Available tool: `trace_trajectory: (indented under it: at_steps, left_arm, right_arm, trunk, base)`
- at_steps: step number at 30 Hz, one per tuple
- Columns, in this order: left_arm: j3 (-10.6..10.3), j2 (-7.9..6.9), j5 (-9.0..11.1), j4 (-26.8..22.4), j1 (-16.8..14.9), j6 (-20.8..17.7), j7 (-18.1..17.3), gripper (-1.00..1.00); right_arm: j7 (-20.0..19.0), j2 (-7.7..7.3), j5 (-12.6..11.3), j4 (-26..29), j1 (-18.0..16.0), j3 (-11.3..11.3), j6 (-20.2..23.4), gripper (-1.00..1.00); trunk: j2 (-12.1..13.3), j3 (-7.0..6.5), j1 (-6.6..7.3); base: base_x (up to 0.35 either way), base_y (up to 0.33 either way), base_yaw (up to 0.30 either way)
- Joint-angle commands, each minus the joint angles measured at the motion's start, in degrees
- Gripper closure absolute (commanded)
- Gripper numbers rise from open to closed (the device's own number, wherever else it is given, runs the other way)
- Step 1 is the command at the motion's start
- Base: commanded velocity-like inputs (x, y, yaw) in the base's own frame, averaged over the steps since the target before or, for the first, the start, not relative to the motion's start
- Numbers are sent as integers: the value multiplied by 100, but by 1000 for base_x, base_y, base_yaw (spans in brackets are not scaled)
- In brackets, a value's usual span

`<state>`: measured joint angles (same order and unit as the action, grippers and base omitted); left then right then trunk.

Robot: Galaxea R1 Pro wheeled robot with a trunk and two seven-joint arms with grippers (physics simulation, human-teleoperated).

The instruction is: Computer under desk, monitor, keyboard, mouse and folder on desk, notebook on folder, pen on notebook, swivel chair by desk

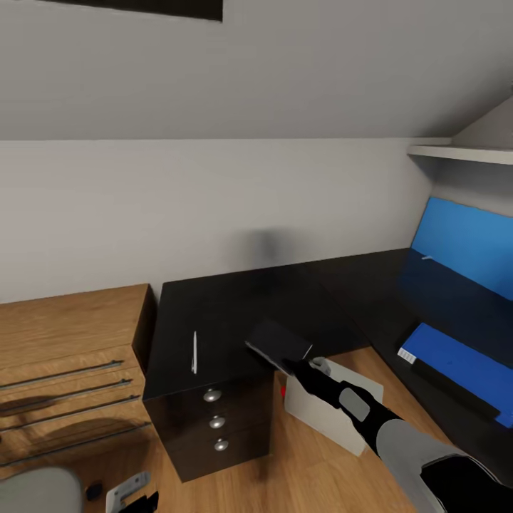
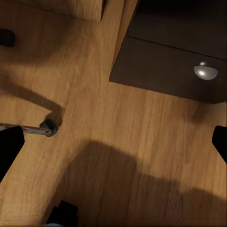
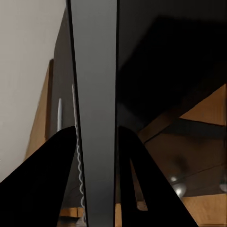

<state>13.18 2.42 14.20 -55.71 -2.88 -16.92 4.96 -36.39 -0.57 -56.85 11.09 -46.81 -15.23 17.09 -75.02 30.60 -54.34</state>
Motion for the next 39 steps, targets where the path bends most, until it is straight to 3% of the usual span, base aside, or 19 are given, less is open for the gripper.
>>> trace_trajectory:
  at_steps: [1,8,18,22,27,30,39]
  left_arm:
    - [8,4,59,15,-2,-32,24,-100]
    - [2,4,57,56,-2,-31,22,-100]
    - [-2,4,51,75,-2,53,22,-100]
    - [-3,4,54,77,-2,82,18,-100]
    - [-8,9,57,104,-2,91,14,-100]
    - [-16,11,54,183,-2,92,12,-100]
    - [-26,13,48,259,-2,93,5,-100]
  right_arm:
    - [-32,-41,-61,4,-4,-27,109,100]
    - [-90,-181,-109,11,-4,60,592,100]
    - [-98,-341,-212,304,-4,105,693,100]
    - [-176,-475,-219,351,-4,186,943,100]
    - [-225,-718,-252,504,-4,357,1785,100]
    - [-221,-801,-270,695,-5,405,2056,100]
    - [-162,-1300,-448,1099,-26,583,2760,100]
  trunk:
    - [-4,6,1]
    - [-4,6,1]
    - [-4,6,1]
    - [-4,6,1]
    - [-4,6,1]
    - [-4,6,1]
    - [-4,6,1]
  base:
    - [-99,-123,0]
    - [-156,-199,0]
    - [-165,-238,0]
    - [-89,-245,0]
    - [-25,-174,0]
    - [-6,-51,0]
    - [-1,-9,0]
